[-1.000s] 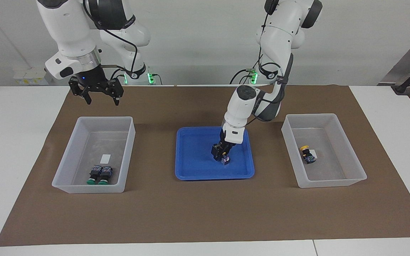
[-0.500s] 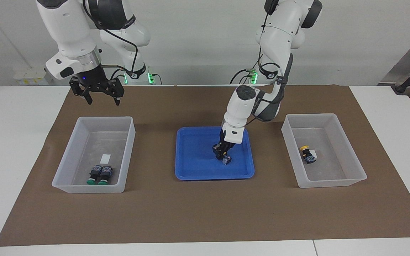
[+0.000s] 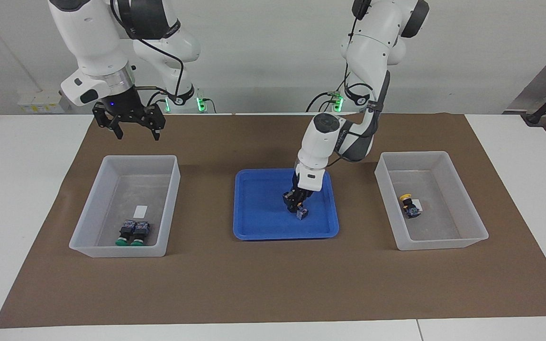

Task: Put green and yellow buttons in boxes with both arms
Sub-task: 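Carry the yellow button with the left gripper into its box and release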

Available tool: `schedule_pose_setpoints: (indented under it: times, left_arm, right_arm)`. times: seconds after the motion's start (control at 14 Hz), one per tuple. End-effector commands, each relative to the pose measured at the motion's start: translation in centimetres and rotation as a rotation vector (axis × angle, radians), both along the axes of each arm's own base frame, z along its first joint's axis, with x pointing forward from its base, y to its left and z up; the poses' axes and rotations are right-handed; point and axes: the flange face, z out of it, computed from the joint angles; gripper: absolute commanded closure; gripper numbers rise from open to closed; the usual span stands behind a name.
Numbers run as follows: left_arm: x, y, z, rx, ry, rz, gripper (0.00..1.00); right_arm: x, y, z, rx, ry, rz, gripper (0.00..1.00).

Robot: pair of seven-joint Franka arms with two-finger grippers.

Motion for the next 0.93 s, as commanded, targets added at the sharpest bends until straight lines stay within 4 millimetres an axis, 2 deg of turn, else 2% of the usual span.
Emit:
schedule_pose_setpoints:
  times: [0.0,0.21,0.36,0.64,0.86]
  left_arm:
    - [2.1,2.1,3.5,0.049,-0.002,0.009,1.00]
    - [4.5,6.8,7.7,0.096,-0.003,-0.008,1.00]
    - [5.5,10.5,9.5,0.122,-0.001,-0.053,1.00]
    - [6.7,17.3,10.7,0.183,0.052,-0.214,1.00]
    - [7.6,23.2,11.8,0.153,0.052,-0.299,1.00]
  right_arm:
    - [-0.5,-0.2,0.1,0.020,0.009,0.011,0.00]
    - [-0.5,-0.2,0.1,0.020,0.009,0.011,0.00]
    - [-0.5,-0.2,0.1,0.020,0.009,0.010,0.00]
    - [-0.4,-0.2,0.1,0.020,0.006,0.010,0.00]
    - [-0.4,-0.2,0.1,0.020,0.006,0.010,0.00]
